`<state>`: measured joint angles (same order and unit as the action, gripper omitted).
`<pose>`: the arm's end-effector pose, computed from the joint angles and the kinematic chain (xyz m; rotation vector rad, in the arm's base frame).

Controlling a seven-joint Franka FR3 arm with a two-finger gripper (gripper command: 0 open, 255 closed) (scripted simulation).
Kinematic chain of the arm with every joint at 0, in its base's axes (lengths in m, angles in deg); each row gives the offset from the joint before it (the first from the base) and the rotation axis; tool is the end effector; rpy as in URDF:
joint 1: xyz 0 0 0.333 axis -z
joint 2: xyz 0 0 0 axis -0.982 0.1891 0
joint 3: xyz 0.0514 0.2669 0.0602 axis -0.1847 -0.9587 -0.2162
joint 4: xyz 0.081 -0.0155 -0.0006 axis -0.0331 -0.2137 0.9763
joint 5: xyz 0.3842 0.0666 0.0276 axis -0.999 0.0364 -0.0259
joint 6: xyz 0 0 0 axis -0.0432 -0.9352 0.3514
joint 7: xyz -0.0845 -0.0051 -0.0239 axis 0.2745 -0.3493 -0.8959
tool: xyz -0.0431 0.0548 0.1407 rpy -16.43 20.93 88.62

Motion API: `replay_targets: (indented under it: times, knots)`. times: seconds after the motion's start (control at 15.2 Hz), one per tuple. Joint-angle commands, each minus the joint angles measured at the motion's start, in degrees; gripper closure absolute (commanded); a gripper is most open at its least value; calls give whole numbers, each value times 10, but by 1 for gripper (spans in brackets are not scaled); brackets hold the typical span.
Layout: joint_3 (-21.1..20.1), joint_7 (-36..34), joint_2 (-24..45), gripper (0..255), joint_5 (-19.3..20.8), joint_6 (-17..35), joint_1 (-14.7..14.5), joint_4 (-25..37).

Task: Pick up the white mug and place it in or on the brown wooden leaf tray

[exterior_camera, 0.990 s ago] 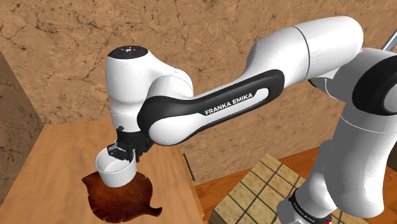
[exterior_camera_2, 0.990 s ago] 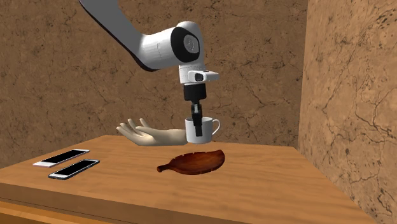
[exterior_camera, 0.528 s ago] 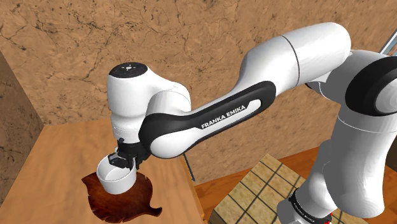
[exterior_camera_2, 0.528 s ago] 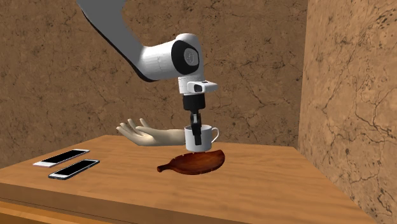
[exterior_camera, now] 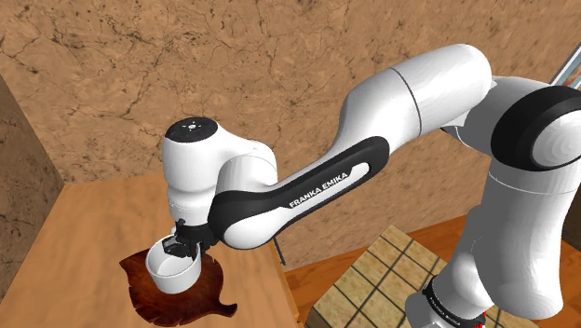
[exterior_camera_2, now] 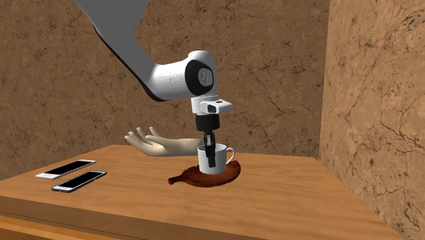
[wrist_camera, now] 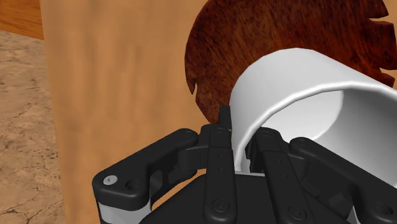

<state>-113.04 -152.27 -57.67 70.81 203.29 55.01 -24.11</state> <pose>0.4434 0.4512 0.2806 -3.0811 0.2540 -0.1620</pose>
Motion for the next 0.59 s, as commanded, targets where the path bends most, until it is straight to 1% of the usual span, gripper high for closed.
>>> replay_targets:
  times: [0.0, 0.33, 0.4, 0.53]
  knots:
    - [0, -1, 1, 255, 1, 2, 0, -1]
    - [0, -1, 1, 255, 1, 2, 0, -1]
    - [0, -1, 1, 0, 1, 2, 0, -1]
    - [0, -1, 1, 0, 1, 2, 0, -1]
